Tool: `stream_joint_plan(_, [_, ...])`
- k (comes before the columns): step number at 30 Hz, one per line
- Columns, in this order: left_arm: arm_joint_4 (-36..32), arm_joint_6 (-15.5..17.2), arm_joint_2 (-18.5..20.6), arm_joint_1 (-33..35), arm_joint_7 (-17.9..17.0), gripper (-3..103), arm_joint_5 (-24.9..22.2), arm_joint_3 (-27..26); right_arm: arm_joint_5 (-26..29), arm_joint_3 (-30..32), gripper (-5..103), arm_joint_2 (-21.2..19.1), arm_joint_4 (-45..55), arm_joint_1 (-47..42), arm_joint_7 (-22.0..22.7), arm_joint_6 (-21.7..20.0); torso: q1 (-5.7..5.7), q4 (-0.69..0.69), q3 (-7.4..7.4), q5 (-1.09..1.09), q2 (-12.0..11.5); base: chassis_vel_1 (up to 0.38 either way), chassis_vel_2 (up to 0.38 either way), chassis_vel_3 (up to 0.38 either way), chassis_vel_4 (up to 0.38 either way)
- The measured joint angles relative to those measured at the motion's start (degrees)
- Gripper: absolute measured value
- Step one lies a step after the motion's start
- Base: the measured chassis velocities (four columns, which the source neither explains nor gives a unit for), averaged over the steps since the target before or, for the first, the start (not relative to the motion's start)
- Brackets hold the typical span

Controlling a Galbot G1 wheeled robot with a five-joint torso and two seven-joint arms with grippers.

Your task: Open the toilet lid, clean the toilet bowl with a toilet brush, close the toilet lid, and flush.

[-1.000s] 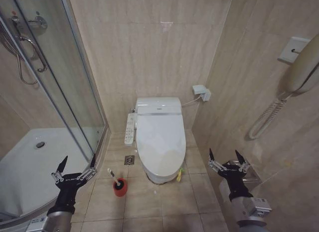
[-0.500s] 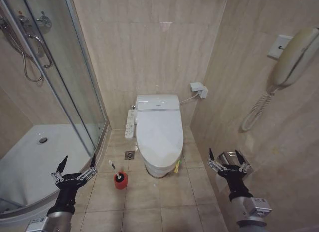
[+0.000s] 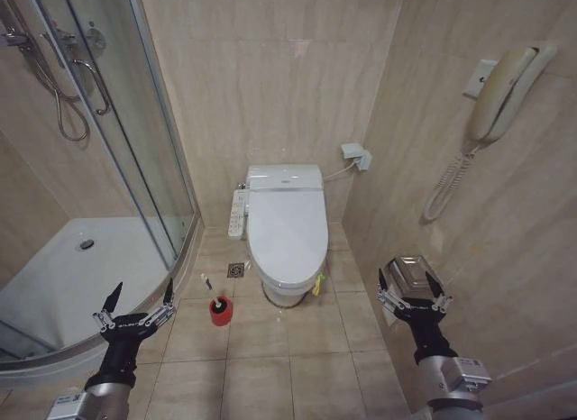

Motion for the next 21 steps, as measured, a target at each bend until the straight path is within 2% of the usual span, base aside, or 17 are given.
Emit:
stream_joint_plan(13, [0.0,0.0,0.0,0.0,0.0,100,0.0,0.0,0.0,0.0,100,0.0,0.0,0.0,0.0,0.0,0.00,0.00,0.00,0.00,0.0,0.087,-0.087,-0.090,0.088])
stream_joint_plan(21, [0.0,0.0,0.0,0.0,0.0,100,0.0,0.0,0.0,0.0,100,0.0,0.0,0.0,0.0,0.0,-0.01,0.00,0.00,0.00,0.0,0.022,-0.032,-0.028,0.044])
